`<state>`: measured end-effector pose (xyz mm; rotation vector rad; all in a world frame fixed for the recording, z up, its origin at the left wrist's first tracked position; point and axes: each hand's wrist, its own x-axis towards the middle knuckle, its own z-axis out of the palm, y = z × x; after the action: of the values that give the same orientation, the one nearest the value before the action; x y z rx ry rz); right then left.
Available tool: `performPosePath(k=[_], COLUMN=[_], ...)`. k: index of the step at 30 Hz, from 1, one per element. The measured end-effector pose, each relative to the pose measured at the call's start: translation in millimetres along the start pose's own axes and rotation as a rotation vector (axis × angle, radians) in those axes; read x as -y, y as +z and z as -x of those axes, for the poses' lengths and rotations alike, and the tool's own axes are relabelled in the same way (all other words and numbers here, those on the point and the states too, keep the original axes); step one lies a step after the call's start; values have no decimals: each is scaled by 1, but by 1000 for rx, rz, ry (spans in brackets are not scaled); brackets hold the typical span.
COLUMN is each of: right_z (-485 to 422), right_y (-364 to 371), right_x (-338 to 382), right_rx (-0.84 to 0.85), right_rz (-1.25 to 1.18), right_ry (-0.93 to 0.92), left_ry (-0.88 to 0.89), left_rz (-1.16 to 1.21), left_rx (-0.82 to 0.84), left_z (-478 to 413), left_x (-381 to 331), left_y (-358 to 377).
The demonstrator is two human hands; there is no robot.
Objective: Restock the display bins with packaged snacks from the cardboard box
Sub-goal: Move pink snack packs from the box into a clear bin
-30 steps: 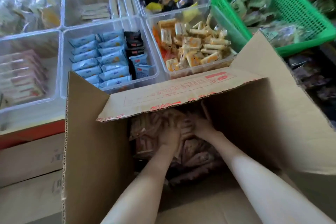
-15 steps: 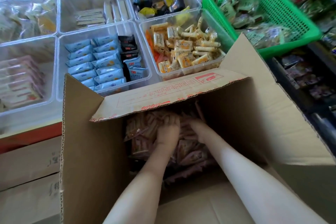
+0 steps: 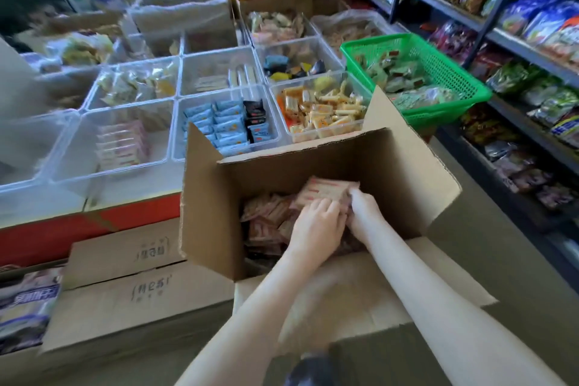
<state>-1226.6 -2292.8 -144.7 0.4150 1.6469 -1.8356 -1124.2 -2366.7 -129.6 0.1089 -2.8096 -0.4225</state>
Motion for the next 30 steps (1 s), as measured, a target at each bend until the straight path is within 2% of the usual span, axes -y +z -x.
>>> performPosePath(k=[4,7,10,12,15,19,25,30], right_z=[47,77,110,133,162,190,222,221], right_y=[-1,2,18,39,84,165,281,340], right_x=[16,28,36,36,31,14,-30,-60], right_rx=[135,221,277,324,379,416,429,388], right_rz=[-208,-215,-144,-82,16,103,168,311], right_ry=[-120,-194,-261,-301,-353,-369,-465,-501], left_ry=[-173,-368,-610,-604,-742,-804,-856,-1002], left_rz=[257,414,581,619,866,1035,1044,984], left_rx=[-255,-400,-407,-458,-319,-410,-561,-525], left_z=[10,13,15,25,50,97,165,201], left_x=[0,5,16,34,69,128,227,300], left_y=[-53,-98,-145,-164,-183,-224,-280,-291])
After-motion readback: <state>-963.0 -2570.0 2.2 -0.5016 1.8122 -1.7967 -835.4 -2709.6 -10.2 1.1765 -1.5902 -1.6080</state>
